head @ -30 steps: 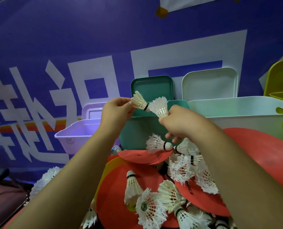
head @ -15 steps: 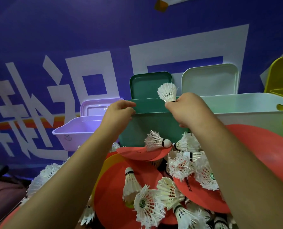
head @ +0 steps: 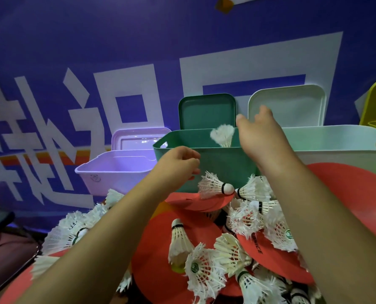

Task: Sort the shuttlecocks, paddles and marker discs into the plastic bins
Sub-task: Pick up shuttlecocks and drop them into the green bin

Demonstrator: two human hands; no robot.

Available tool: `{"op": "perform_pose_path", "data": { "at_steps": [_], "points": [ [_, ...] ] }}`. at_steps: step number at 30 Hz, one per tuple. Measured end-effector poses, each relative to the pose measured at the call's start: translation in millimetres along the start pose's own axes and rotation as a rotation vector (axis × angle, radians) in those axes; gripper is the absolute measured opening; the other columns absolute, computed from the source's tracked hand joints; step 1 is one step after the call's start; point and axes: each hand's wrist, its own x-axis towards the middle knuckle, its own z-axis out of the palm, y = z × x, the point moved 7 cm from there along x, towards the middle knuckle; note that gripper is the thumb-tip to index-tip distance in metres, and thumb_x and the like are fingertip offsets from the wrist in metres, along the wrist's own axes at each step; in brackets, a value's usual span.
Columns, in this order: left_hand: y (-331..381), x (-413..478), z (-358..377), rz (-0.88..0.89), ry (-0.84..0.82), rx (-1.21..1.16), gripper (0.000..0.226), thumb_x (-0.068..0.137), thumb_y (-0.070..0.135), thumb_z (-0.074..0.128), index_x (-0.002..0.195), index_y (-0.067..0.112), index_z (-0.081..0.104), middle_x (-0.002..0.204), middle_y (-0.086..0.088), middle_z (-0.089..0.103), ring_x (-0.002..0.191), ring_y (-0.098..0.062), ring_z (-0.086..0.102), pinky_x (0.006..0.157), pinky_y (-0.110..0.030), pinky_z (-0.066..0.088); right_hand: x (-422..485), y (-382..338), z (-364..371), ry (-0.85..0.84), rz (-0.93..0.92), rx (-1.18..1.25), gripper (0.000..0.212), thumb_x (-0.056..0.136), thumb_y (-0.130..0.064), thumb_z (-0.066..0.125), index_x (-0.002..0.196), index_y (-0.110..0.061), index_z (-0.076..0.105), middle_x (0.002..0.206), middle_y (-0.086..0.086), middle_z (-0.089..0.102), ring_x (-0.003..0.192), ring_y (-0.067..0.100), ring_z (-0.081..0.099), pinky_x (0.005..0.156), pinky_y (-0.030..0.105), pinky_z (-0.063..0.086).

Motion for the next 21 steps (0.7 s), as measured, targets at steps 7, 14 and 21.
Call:
{"op": "perform_pose_path", "data": {
  "at_steps": [7,14,21],
  "points": [
    [2.6,4.6,22.9,-0.013,-0.062,-0.044,0.029,0.101,0.006,0.059,0.129,0.009,0.065,0.111,-0.006,0.073,0.090,-0.024,0.078,0.085,-0.041,0.065,-3.0,5.2,19.8,-0.162,-0.030,-0.142,0.064,0.098,-0.011,0.045,0.160,-0.023,0.041,0.156,0.003,0.052,0.119,0.027,0.060,0.077,0.026,0.041],
    [-10.4,0.7,15.5,-0.051,0.014,0.505,0.031,0.089,0.039,0.075,0.081,0.012,0.061,0.064,0.001,0.051,0.056,-0.017,0.043,0.050,-0.029,0.032,-9.3,-2.2,15.2,-0.196,-0.075,-0.306,0.041,0.099,-0.010,0.048,0.135,-0.014,0.069,0.136,0.008,0.069,0.118,0.033,0.065,0.092,0.034,0.054],
    [-18.3,-8.3,16.4,-0.018,-0.053,0.467,0.033,0.089,0.040,0.078,0.083,0.008,0.071,0.073,-0.013,0.064,0.061,-0.018,0.049,0.055,-0.028,0.036,-28.7,8.5,25.6,-0.624,-0.121,-0.751,0.025,0.100,-0.042,0.066,0.106,-0.022,0.078,0.099,0.001,0.079,0.093,0.026,0.077,0.087,0.043,0.065]
  ]
}}
